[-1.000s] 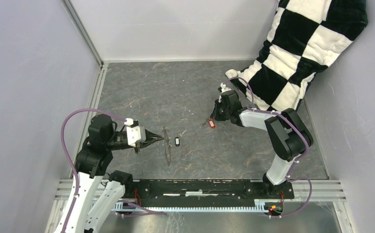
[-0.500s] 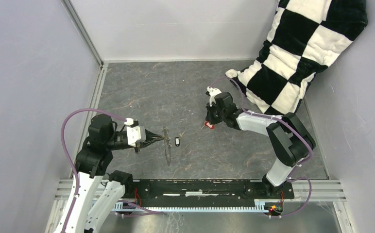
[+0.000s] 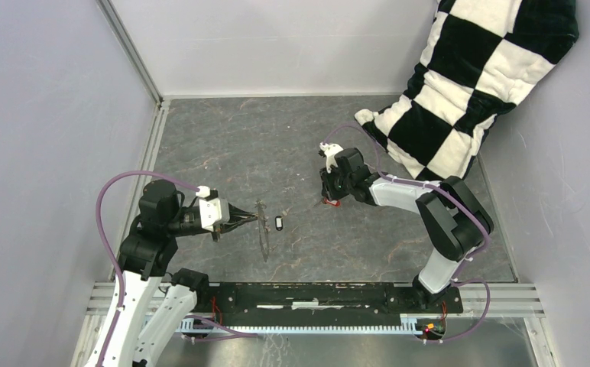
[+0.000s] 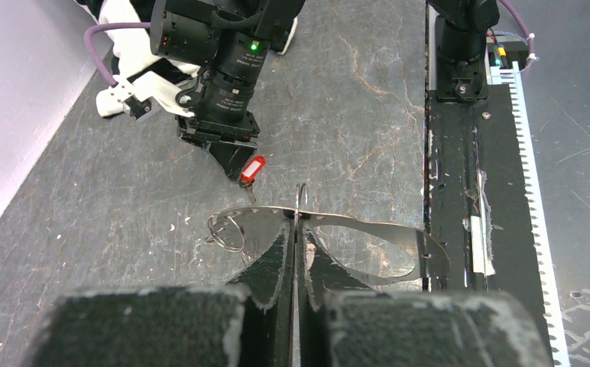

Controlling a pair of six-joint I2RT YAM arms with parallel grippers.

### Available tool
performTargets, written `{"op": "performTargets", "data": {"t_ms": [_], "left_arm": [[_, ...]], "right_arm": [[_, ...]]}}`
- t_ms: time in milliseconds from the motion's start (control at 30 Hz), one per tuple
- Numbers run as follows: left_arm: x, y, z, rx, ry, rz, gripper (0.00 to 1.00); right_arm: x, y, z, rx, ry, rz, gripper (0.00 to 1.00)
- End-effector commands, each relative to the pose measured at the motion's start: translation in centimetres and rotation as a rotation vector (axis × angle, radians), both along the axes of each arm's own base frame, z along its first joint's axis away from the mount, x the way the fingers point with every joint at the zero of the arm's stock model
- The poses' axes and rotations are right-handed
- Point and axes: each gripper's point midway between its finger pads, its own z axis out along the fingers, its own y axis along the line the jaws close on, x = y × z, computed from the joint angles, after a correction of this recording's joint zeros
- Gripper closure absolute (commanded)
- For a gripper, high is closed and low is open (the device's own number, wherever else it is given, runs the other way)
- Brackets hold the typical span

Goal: Put the keys on the keyring

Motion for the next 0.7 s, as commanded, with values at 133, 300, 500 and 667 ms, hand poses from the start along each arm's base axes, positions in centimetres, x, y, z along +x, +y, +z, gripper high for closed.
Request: {"op": "performTargets", "data": {"t_ms": [133,300,500,667], "left_arm": [[0.0,0.0,1.5,-0.013,-0.052,-0.006,0.98],[-0.1,0.0,1.5,-0.013,-0.056,-0.004,0.98],[-0.1,-0.1,1.4,-0.012,-0.055,-0.009,0.98],[-0.1,0.0,1.5,-0.013,-0.062,-0.007,0.98]], "right_arm": [[0.5,1.5,2.8,0.047,-0.088,0.113,0.63],[0.7,0.2,3.3,0.037,-0.085,0.095,0.51],[-0.4,-0.8,1.9,0.105,0.05,-0.07,0.56],[-1.5,-0.8,1.1,0.191,0.107,-0.177,0.57]]}}
